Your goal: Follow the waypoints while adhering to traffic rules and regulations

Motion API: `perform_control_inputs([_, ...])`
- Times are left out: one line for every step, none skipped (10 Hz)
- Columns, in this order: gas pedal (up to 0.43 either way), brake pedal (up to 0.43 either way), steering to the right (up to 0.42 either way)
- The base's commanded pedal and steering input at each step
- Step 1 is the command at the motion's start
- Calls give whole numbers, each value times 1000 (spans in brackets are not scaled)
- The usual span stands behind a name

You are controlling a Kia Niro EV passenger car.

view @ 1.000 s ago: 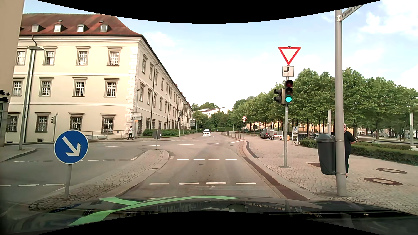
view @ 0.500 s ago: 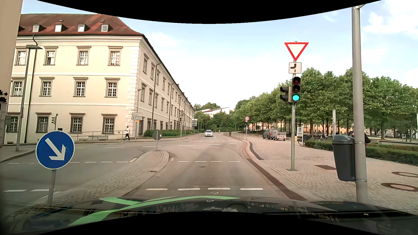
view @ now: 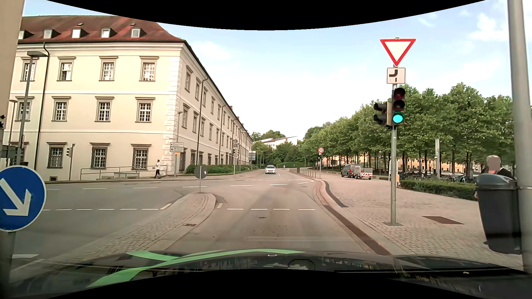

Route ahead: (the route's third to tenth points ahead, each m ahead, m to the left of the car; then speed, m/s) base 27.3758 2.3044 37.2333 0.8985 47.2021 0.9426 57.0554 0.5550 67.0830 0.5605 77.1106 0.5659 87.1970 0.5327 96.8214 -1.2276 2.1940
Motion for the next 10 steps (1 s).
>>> perform_control_inputs([378,0,-80])
perform_control_inputs([378,0,-65])
perform_control_inputs([378,0,-50])
perform_control_inputs([378,0,-36])
perform_control_inputs([378,0,-20])
perform_control_inputs([378,0,-10])
perform_control_inputs([378,0,-6])
perform_control_inputs([378,0,-4])
perform_control_inputs([370,0,-1])
perform_control_inputs([339,0,0])
